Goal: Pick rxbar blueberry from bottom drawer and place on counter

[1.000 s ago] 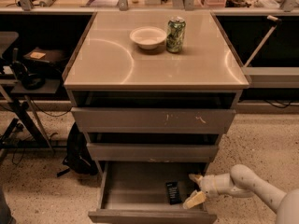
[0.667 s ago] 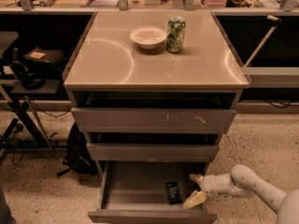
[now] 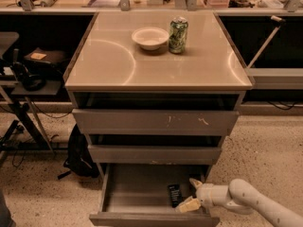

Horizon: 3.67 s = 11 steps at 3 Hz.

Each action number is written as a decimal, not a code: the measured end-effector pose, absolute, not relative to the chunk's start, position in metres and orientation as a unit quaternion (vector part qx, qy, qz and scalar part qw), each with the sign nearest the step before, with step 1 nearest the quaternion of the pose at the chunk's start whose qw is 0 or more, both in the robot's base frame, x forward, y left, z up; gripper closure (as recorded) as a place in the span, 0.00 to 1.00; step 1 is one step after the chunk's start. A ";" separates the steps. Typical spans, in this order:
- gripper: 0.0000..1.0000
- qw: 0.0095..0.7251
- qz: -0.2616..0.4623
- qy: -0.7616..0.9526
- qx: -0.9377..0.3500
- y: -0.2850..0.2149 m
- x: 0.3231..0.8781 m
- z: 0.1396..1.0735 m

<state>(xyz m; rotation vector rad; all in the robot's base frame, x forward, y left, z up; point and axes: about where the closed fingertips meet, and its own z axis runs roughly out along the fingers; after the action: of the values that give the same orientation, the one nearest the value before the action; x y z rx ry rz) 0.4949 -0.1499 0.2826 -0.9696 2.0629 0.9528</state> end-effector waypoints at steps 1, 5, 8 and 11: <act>0.00 0.347 0.344 0.796 -0.356 -0.144 0.508 0.282; 0.00 0.319 0.303 0.846 -0.301 -0.123 0.477 0.272; 0.00 0.362 0.257 0.867 -0.228 -0.105 0.535 0.240; 0.00 0.299 0.197 0.907 -0.220 -0.081 0.540 0.138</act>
Offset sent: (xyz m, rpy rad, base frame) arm 0.0195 -0.0014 -0.0098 -0.0829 -0.0128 -0.1547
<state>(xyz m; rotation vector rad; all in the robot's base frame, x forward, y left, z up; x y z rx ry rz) 0.5401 -0.0812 0.1376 -0.5843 2.4088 0.5235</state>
